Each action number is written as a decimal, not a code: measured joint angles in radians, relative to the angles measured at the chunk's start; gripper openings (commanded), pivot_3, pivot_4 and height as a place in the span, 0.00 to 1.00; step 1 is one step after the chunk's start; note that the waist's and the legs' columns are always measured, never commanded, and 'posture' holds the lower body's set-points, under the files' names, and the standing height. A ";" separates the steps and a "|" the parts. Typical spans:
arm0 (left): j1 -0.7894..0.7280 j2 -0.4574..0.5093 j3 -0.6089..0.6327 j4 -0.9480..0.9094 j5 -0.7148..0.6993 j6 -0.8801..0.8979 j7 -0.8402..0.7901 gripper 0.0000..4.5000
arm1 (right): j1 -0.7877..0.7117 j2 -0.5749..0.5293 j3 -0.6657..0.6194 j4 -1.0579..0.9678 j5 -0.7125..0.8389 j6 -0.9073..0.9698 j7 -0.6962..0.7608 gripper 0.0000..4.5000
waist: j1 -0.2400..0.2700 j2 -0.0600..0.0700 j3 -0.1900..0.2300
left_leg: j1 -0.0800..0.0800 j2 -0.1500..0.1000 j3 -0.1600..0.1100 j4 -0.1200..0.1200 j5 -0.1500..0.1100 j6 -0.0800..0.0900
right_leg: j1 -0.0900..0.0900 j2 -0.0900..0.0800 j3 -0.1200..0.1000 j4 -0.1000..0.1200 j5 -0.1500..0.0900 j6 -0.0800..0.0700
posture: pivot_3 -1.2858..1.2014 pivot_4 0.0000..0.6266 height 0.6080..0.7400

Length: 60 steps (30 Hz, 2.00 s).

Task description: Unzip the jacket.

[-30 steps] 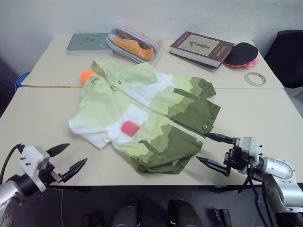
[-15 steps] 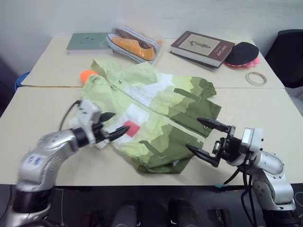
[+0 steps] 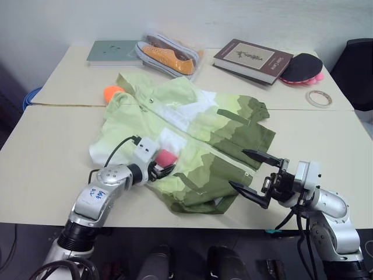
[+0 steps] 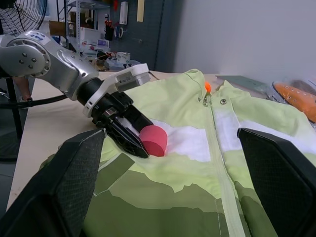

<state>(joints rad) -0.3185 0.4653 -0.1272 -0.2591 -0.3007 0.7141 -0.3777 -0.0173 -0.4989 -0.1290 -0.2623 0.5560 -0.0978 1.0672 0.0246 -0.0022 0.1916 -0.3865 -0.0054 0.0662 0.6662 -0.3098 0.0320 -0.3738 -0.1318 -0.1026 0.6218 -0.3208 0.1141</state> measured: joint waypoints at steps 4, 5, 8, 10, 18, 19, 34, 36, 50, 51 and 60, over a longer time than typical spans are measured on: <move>0.100 -0.025 0.081 -0.036 -0.020 -0.076 -0.019 0.44 | -0.007 0.022 0.012 0.020 -0.007 -0.019 -0.001 1.00 | -0.007 0.000 0.000 | 0.000 0.002 0.000 0.000 0.000 -0.001 | 0.000 0.000 0.000 0.000 0.000 0.000 | 0.52 0.24 1.00; 0.113 -0.033 0.109 -0.044 -0.029 -0.105 -0.021 0.42 | -0.011 0.027 0.019 0.025 -0.008 -0.022 -0.001 1.00 | -0.006 0.000 0.000 | 0.000 0.002 0.000 0.000 0.001 -0.002 | -0.001 0.000 -0.001 0.000 0.000 0.000 | 0.52 0.24 1.00; 0.130 -0.084 0.265 -0.054 -0.045 -0.269 0.023 0.41 | -0.055 0.047 0.060 0.030 -0.007 -0.023 0.007 1.00 | -0.007 0.000 0.000 | 0.000 0.002 0.000 0.000 0.001 -0.002 | -0.001 0.000 -0.001 -0.001 0.000 0.000 | 0.52 0.24 1.00; 0.138 -0.080 0.447 -0.060 -0.075 -0.328 0.074 0.41 | -0.091 0.052 0.102 0.029 -0.007 -0.022 0.033 1.00 | -0.016 0.000 0.000 | 0.000 0.003 -0.001 -0.001 0.001 -0.002 | -0.001 0.000 -0.001 0.000 0.000 0.000 | 0.52 0.24 1.00; 0.309 0.122 0.872 0.229 -0.044 -0.351 0.159 0.41 | -0.176 0.076 0.224 0.048 -0.038 -0.021 0.091 1.00 | -0.020 -0.002 -0.001 | 0.000 0.001 -0.001 -0.001 0.000 0.000 | -0.001 -0.001 -0.003 0.000 0.000 0.000 | 0.52 0.24 1.00; 0.317 0.135 0.901 0.282 -0.044 -0.351 0.160 0.48 | -0.179 0.076 0.225 0.055 -0.044 -0.023 0.089 1.00 | -0.018 -0.004 -0.002 | 0.000 0.001 -0.002 -0.001 -0.001 0.000 | -0.001 -0.002 -0.003 0.000 0.000 0.000 | 0.52 0.24 1.00; 0.287 0.253 0.894 0.422 -0.087 -0.475 -0.042 0.99 | -0.102 -0.086 0.122 0.067 -0.074 0.085 0.034 1.00 | -0.023 -0.009 -0.005 | 0.000 0.001 -0.003 -0.002 -0.003 -0.002 | -0.001 -0.006 -0.003 0.000 0.000 0.000 | 0.52 0.24 1.00; 0.306 0.306 0.880 0.419 -0.084 -0.540 -0.135 0.99 | -0.099 -0.106 0.083 0.065 -0.059 0.127 0.008 1.00 | -0.028 -0.009 -0.005 | 0.000 0.002 -0.002 -0.003 -0.003 -0.002 | -0.001 -0.006 -0.004 -0.001 0.000 0.000 | 0.52 0.24 1.00; 0.083 0.456 0.288 0.554 0.139 -0.932 -0.699 0.99 | -0.345 -0.142 0.078 0.257 -0.168 0.487 -0.274 1.00 | -0.030 -0.005 -0.003 | -0.001 0.001 0.001 -0.004 -0.003 -0.001 | -0.005 -0.007 -0.007 0.001 0.000 -0.001 | 0.52 0.24 1.00; 0.046 0.457 0.262 0.594 0.170 -0.967 -0.700 0.99 | -0.376 -0.149 0.078 0.311 -0.180 0.507 -0.283 1.00 | -0.030 -0.005 -0.003 | -0.002 0.001 0.002 -0.004 -0.002 -0.001 | -0.005 -0.007 -0.009 0.001 0.000 -0.001 | 0.52 0.24 1.00; -0.133 0.445 0.141 0.792 0.274 -1.162 -0.684 0.85 | -0.541 -0.168 0.080 0.573 -0.277 0.535 -0.313 1.00 | -0.029 -0.004 -0.003 | 0.001 0.000 0.006 -0.001 0.000 0.003 | -0.003 -0.004 -0.015 0.004 0.000 -0.001 | 0.52 0.24 1.00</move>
<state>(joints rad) -0.4512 0.9103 0.0134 0.5332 -0.0263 -0.4476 -1.0621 -0.5587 -0.6668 -0.0490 0.3110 0.2790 0.4372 0.7543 -0.0040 -0.0064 0.1889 -0.3856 -0.0057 0.0720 0.6648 -0.3094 0.0348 -0.3769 -0.1358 -0.1180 0.6259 -0.3206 0.1135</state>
